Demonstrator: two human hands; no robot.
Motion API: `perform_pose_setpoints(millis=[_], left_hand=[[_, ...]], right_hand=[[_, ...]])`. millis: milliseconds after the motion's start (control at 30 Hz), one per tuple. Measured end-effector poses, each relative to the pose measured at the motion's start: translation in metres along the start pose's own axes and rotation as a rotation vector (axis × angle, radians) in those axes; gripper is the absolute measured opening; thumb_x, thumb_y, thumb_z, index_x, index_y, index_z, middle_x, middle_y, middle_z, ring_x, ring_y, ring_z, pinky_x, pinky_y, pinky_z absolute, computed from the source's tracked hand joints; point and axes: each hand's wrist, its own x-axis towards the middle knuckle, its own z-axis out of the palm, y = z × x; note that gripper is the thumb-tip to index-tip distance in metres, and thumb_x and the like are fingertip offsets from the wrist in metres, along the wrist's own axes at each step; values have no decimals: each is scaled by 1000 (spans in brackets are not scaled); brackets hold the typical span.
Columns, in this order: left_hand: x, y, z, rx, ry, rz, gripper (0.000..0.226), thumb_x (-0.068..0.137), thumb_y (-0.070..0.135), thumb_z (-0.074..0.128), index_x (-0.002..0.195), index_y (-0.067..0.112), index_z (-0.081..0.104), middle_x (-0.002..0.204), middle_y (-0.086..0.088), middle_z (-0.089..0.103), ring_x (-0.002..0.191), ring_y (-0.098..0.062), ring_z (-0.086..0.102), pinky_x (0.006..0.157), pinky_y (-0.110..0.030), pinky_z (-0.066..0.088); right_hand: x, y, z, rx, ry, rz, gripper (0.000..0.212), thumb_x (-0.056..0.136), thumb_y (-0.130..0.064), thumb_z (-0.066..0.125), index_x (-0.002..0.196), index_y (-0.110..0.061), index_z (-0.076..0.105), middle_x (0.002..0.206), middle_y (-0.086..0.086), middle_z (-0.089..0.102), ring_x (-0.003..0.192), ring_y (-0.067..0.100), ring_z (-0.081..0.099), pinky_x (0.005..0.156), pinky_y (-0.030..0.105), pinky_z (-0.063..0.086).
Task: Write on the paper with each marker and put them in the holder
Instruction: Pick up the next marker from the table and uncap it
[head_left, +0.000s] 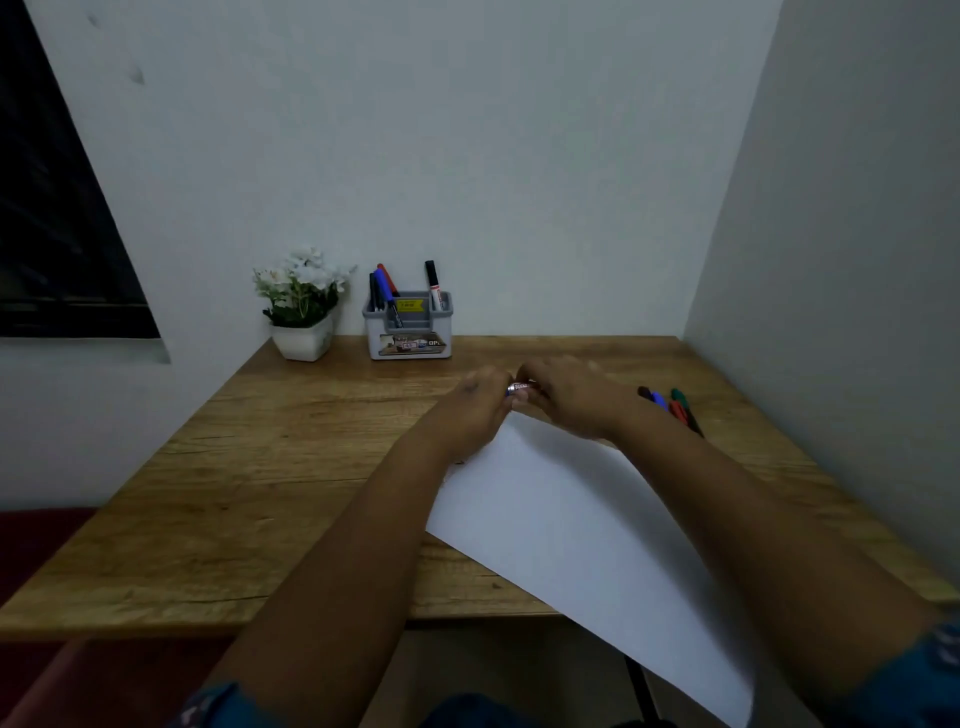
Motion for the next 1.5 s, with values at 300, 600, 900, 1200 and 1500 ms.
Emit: perform_pose_setpoints(millis=[300, 600, 900, 1200, 1500], left_hand=[[-8, -6, -20, -29, -95, -50, 37, 102, 44, 37, 101, 16, 61, 87, 0, 63, 80, -17, 56, 65, -30, 41], [-24, -33, -61, -241, -309, -441, 40, 76, 41, 79, 99, 19, 55, 94, 2, 59, 82, -14, 54, 70, -29, 45], [-29, -50, -81, -154, -731, -449, 59, 66, 30, 88, 111, 15, 53, 105, 4, 59, 94, -13, 55, 86, -33, 47], [-28, -50, -75, -85, -745, -439, 58, 68, 22, 87, 113, 15, 51, 101, 2, 51, 88, -15, 48, 71, -30, 43], [-26, -57, -72, -85, -752, -456, 59, 58, 32, 91, 102, 26, 52, 99, 3, 52, 89, -16, 49, 71, -31, 42]], right_hand=[[10, -1, -1, -246, 125, -109, 45, 94, -64, 33, 92, -28, 61, 83, -8, 65, 77, 14, 58, 56, 26, 33], [6, -14, -15, 951, -13, 45, 22, 105, -19, 41, 123, -26, 49, 97, 7, 66, 63, 11, 59, 62, 28, 49], [-15, -89, 21, 1444, -379, 166, 41, 87, -53, 50, 94, -15, 64, 66, 10, 66, 43, 9, 42, 52, 24, 33], [-20, -96, 49, 1190, -212, -48, 13, 85, -5, 71, 96, 0, 74, 102, 18, 71, 93, 24, 66, 86, 28, 53], [-25, -99, 50, 994, -164, -172, 22, 77, 1, 70, 84, -20, 71, 86, -5, 73, 83, 15, 67, 77, 30, 53]])
